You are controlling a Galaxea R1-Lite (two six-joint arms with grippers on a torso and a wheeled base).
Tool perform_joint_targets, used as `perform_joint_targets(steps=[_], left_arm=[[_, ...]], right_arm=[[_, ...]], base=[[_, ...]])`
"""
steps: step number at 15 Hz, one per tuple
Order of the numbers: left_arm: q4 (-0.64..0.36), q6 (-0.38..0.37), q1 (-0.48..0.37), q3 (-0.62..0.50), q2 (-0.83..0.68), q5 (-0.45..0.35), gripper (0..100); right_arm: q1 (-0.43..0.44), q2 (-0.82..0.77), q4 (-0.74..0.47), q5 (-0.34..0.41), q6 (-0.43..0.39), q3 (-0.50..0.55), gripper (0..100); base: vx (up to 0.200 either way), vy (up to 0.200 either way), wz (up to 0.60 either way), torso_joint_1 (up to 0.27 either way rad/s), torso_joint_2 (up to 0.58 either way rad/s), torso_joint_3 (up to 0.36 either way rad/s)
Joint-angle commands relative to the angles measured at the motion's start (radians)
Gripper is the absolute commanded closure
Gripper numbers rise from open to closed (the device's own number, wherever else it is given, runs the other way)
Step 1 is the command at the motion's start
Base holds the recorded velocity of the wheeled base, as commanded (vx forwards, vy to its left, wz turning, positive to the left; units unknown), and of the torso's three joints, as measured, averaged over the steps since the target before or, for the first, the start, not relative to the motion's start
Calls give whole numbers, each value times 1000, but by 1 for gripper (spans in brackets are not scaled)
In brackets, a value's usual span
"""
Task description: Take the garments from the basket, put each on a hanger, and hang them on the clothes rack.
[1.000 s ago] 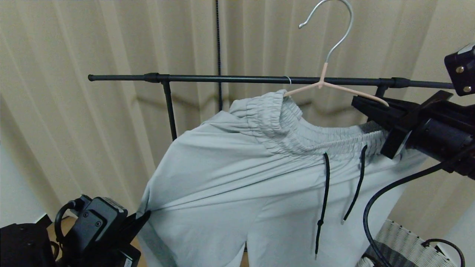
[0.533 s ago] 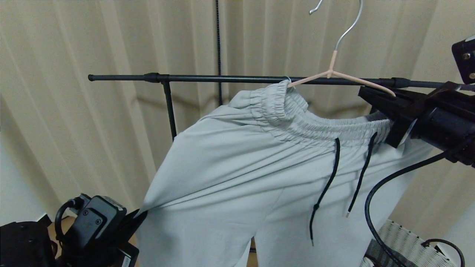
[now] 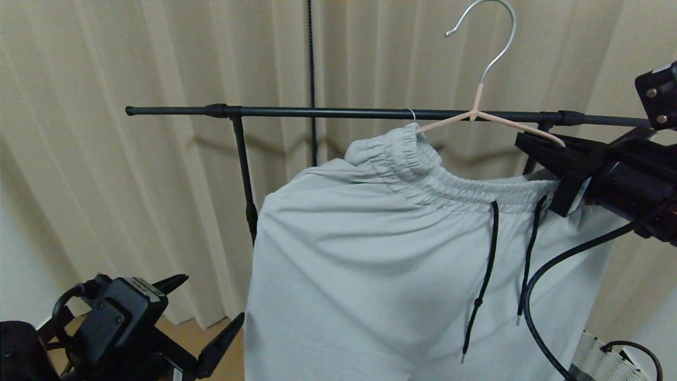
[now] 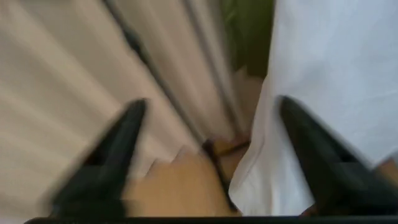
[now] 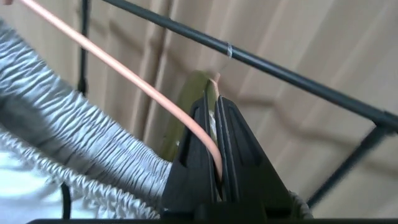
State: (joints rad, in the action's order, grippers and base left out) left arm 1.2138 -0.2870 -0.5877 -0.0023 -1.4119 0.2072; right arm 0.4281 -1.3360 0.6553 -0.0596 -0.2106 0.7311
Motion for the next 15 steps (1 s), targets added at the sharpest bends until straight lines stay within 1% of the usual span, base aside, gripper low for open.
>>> perform_joint_targets(steps=[1,3,4,5,7,8,9,11,12,13,14,15], left_arm=[[35,5,-67,-33,90,-3,0],[35,6,-64,-51,159,-3,0],[35,8,-55,-44,199,-2,0],[29,6,-29,-28,252,-3,0],[26,-20,38,2,344,-5,0],[0,-29,54,2,395,-3,0],[-59,-29,94,2,444,1,0],[-208,-31,249,2,528,4,0],[-267,-26,299,2,565,-2,0],[-316,-14,322,2,604,-3,0],[-362,25,327,2,630,-2,0],[-393,63,327,2,659,-2,0]], right_arm=[[-49,8,-39,-23,-4,-10,100],[-72,49,-77,-55,-4,-47,100],[-77,78,-82,-55,-3,-79,100],[-101,109,-85,-57,0,-137,100],[-175,169,-82,-59,-1,-265,100],[-201,201,-79,-59,0,-321,100],[-224,244,-75,-60,0,-389,100],[-253,330,-85,-60,0,-483,100],[-273,345,-85,-59,0,-510,100],[-305,351,-83,-57,-1,-542,100],[-328,347,-72,-55,-3,-536,100],[-331,347,-72,-57,-1,-516,100]], base=[[0,0,0,0,0,0],[0,0,0,0,0,0],[0,0,0,0,0,0],[0,0,0,0,0,0],[0,0,0,0,0,0],[0,0,0,0,0,0],[0,0,0,0,0,0],[0,0,0,0,0,0],[0,0,0,0,0,0],[0,0,0,0,0,0],[0,0,0,0,0,0],[0,0,0,0,0,0]])
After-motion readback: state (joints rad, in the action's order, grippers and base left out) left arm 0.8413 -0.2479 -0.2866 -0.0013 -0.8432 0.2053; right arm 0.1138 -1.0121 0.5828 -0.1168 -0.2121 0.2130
